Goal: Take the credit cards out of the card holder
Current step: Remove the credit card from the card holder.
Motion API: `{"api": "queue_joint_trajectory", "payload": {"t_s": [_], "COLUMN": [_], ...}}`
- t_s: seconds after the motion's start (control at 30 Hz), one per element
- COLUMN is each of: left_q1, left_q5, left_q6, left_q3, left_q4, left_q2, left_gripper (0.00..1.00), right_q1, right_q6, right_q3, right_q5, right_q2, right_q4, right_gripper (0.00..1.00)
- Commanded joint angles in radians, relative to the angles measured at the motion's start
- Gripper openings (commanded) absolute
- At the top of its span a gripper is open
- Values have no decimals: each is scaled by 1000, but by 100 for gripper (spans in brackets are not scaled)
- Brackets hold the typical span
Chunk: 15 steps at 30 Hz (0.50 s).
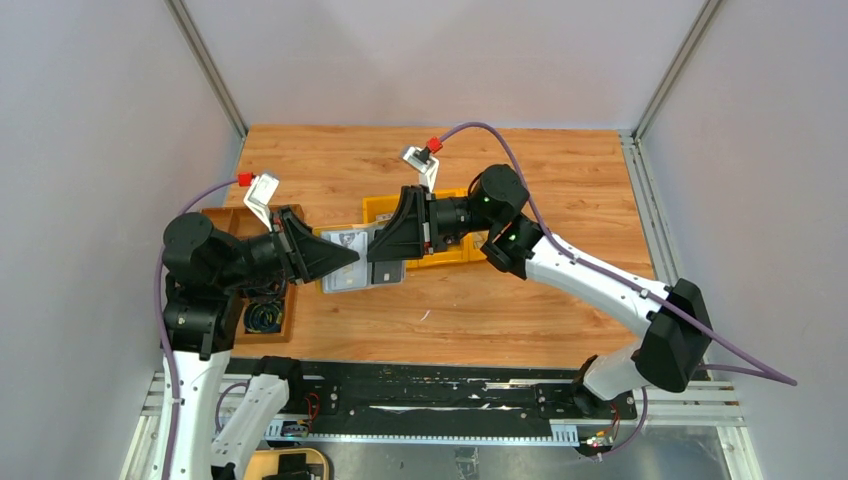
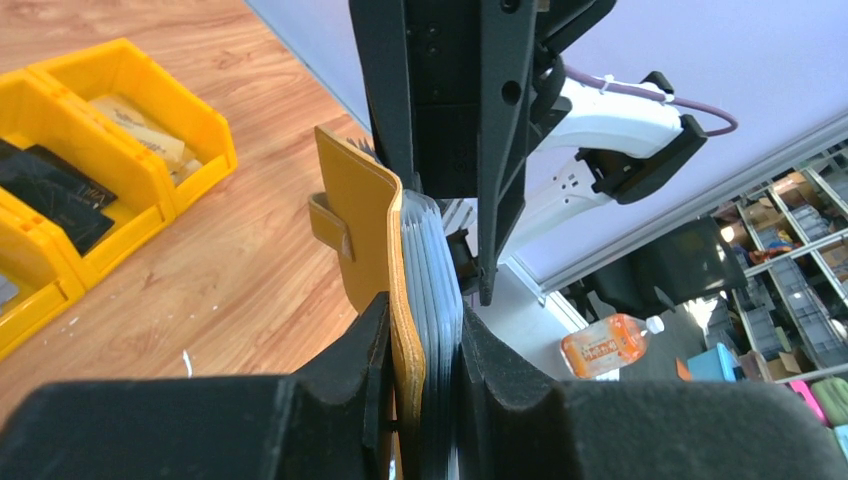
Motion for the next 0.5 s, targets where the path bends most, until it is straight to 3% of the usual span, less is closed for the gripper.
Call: {"api": "queue_joint_trajectory", "payload": {"t_s": [0.0,0.27,0.47], "left_q1": [-21,-21,-21], "left_q5": [205,210,208], "left_q6": [-130,-130,-121], "left_q3": [11,11,7], "left_q4": [173,177,181], "left_q2": [-42,-50,-45], "left_gripper": [26,38,27], "right_q1": [23,30,45], "right_q6": [53,43,32], "right_q3": [-8,5,14], "right_q5": [100,169,197], "right_q2": [68,81,73], "right_q4": [79,12,-4], "right_gripper": [32,25,20]}}
